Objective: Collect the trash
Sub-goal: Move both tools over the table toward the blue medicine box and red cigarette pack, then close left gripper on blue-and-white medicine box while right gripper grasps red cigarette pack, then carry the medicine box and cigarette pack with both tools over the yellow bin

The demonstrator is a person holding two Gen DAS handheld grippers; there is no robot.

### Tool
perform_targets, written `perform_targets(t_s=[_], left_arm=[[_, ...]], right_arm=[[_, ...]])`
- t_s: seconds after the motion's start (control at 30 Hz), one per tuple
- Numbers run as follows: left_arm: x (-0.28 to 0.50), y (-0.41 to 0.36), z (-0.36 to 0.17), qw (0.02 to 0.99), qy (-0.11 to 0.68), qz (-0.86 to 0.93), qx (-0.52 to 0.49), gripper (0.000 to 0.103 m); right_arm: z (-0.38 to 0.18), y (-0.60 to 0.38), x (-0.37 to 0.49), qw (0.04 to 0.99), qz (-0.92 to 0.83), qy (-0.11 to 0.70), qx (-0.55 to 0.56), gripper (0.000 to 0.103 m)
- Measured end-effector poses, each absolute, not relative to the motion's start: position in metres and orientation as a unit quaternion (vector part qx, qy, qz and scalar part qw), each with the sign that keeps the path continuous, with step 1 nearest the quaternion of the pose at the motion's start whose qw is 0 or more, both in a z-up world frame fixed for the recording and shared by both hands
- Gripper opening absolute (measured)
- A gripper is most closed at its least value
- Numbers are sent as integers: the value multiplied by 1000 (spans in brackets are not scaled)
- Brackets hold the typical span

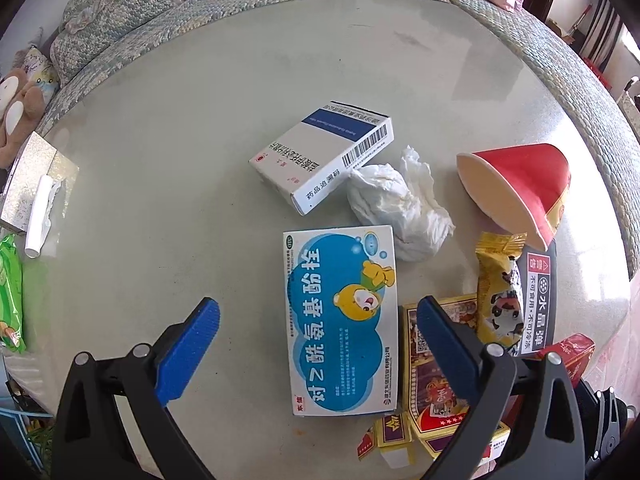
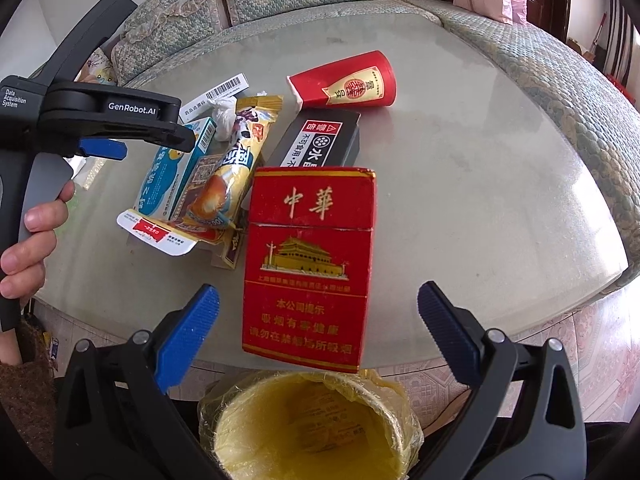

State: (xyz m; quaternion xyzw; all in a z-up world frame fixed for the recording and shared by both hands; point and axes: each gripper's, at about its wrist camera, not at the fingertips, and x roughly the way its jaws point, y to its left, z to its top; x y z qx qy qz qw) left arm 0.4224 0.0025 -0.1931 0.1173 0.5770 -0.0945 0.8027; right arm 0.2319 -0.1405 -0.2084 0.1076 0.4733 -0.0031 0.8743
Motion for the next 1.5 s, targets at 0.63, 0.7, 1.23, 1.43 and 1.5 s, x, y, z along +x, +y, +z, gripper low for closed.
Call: perform_targets(t_s=[0.63,0.7,1.23,1.43,1.5], left_arm=[[436,3,-214,783,606,-118,80,70],[436,1,-218,775,614,-124,77,63],[432,14,-207,787,605,-110,50,60],[420,27,-187,799,592,-99,40,60],[412,31,-176,804,585,-98,38,60]], right_arm=[[-211,-141,241,886,-12,456,79,74],[-209,-143,243,886,-5,455,89,63],[-189,-163,236,898,-6,431,88,61],[-166,-172,235,910,-24,409,65,61],[-157,-170,235,915,-26,398,52,60]])
